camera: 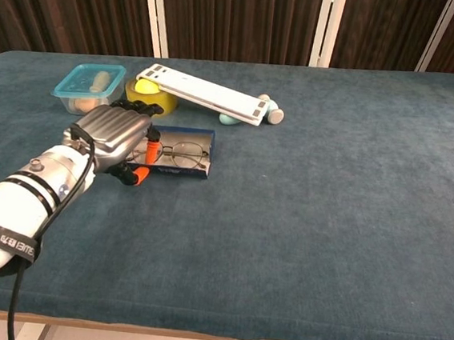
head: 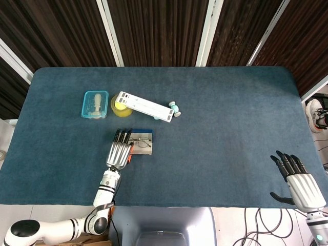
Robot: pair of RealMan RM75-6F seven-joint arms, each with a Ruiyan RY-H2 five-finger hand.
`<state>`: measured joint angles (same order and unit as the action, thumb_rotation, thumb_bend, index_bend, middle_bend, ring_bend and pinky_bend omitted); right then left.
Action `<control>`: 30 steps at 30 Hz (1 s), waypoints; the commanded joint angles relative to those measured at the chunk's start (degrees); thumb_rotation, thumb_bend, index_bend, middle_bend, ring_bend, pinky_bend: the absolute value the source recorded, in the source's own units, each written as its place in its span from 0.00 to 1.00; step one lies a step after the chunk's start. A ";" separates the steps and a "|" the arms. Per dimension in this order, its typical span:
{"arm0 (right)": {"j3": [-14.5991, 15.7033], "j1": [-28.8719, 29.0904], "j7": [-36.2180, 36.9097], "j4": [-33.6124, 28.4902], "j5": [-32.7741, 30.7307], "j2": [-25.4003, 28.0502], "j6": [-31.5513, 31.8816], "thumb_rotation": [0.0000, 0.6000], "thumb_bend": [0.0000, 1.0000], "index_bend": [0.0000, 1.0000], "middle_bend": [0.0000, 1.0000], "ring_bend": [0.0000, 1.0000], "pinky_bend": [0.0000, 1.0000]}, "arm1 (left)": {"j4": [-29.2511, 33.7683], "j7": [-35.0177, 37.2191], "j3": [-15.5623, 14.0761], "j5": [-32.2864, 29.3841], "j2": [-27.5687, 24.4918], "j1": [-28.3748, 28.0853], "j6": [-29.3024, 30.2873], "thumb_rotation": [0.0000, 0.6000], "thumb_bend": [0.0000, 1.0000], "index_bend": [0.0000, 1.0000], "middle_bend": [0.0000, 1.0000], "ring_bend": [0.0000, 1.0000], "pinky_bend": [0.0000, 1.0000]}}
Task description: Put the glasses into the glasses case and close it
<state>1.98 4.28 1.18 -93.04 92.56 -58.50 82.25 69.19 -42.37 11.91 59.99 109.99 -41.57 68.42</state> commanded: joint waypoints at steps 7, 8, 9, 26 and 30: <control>-0.14 0.06 -0.01 0.02 -0.28 -0.01 -0.12 1.00 0.25 0.00 0.00 0.00 0.00 | -2.10 2.15 0.30 1.03 0.50 0.04 -0.82 1.00 0.50 0.62 0.07 0.00 0.07; -0.17 0.11 -0.04 0.02 -0.32 -0.04 -0.20 1.00 0.25 0.00 0.00 0.00 0.00 | -2.13 2.53 0.18 1.48 0.41 0.14 -0.69 1.00 0.51 0.63 0.08 0.00 0.07; -0.18 0.13 -0.06 0.03 -0.35 -0.04 -0.26 1.00 0.25 0.00 0.00 0.00 0.00 | -2.07 2.80 0.07 1.81 0.29 0.25 -0.57 1.00 0.53 0.64 0.08 0.00 0.07; -0.06 -0.03 -0.22 -0.11 -0.14 -0.07 0.01 1.00 0.25 0.00 0.00 0.00 0.00 | 19.42 5.18 -1.02 3.54 -12.22 4.57 1.01 1.00 0.63 0.68 0.09 0.00 0.07; -0.05 -0.07 -0.45 -0.19 -0.15 -0.11 0.02 1.00 0.25 0.00 0.00 0.00 0.00 | 22.17 3.37 1.48 -0.21 -13.80 3.49 -0.20 1.00 0.63 0.68 0.09 0.00 0.07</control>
<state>1.93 4.21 0.73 -93.22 92.40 -58.60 82.26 89.74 -37.86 11.86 61.92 97.67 -37.72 69.17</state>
